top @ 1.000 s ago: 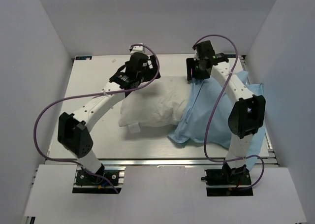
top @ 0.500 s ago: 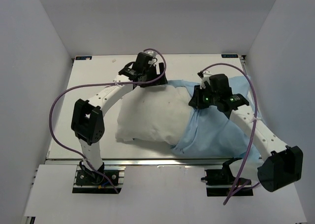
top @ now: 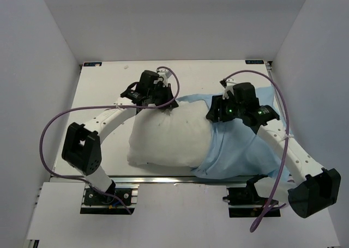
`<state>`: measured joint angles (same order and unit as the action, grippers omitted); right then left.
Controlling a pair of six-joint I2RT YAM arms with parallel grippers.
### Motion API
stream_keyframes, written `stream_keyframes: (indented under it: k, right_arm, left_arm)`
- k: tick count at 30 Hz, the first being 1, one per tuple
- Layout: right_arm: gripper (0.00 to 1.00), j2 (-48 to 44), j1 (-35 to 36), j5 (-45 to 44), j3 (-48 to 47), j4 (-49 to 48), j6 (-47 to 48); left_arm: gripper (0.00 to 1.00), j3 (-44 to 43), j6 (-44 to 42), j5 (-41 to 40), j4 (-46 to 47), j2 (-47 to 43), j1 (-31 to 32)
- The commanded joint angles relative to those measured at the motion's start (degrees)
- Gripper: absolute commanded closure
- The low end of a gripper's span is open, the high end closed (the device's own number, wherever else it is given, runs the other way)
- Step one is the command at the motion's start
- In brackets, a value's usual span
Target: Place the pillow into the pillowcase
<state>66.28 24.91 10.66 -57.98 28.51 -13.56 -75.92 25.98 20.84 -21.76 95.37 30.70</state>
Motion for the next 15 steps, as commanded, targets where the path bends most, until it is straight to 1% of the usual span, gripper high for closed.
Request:
stream_keyframes:
  k: [1, 2, 3, 6, 8, 9, 11, 12, 13, 15]
  right_arm:
    - [0.38, 0.2, 0.6, -2.3, -8.0, 6.5, 2.5]
    - [0.35, 0.5, 0.6, -4.0, -12.4, 7.6, 2.5]
    - [0.31, 1.6, 0.6, -5.5, -14.5, 8.3, 2.7]
    - [0.26, 4.5, 0.5, -7.5, -21.5, 9.3, 4.2]
    - [0.26, 6.6, 0.9, -9.0, -24.8, 11.5, 6.4]
    - [0.26, 9.5, 2.0, -9.9, -28.7, 12.6, 7.1]
    - [0.25, 13.1, 3.9, -15.5, -32.9, 15.6, 8.7]
    - [0.25, 17.0, 6.0, -17.6, -37.4, 19.3, 9.2]
    - [0.25, 19.0, 7.2, -21.5, -39.6, 21.0, 9.3]
    - [0.26, 23.8, 10.1, -24.4, -45.2, 25.0, 9.7]
  left_arm:
    - [1.0, 1.8, -2.0, 4.8, 1.7, -6.4, 1.0]
    - [1.0, 2.0, -2.3, 4.8, 2.4, -7.5, 1.0]
    - [1.0, 2.7, -2.6, 4.9, 4.0, -9.8, 1.0]
    - [1.0, 4.1, -3.4, 4.6, 5.3, -14.2, 1.2]
    - [1.0, 4.7, -4.5, 4.0, 6.4, -15.9, 1.4]
    - [1.0, 4.8, -5.6, 4.2, 6.3, -16.5, 1.5]
    - [1.0, 5.0, -6.1, 4.0, 6.1, -17.8, 1.9]
    - [1.0, 5.2, -6.8, 4.1, 6.6, -18.2, 2.4]
    - [1.0, 5.8, -6.9, 3.3, 6.9, -18.8, 2.6]
    - [1.0, 5.8, -8.0, 2.9, 6.0, -19.0, 3.2]
